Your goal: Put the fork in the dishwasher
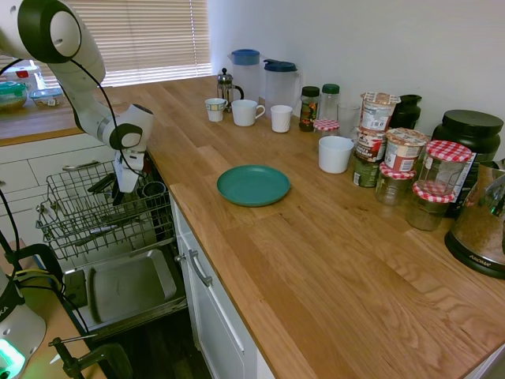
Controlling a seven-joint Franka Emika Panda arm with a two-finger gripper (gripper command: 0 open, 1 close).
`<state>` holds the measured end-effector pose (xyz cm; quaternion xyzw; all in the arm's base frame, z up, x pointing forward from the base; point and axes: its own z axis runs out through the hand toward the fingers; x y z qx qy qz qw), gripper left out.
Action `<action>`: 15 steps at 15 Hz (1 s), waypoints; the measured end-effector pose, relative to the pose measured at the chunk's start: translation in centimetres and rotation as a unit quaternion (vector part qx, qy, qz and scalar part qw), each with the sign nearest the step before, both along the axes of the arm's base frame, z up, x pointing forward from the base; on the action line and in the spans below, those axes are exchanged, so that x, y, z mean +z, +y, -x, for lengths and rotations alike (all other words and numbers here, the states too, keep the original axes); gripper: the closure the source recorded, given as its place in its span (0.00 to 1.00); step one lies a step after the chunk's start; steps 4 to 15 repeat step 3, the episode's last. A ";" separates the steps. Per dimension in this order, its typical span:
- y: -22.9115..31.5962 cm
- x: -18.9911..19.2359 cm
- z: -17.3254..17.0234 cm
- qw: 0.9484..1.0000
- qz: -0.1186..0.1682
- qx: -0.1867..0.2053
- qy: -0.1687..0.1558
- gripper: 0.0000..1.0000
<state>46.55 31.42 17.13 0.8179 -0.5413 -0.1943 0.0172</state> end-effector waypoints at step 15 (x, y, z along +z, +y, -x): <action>0.5 4.9 0.4 1.000 0.010 0.000 -0.015 0.00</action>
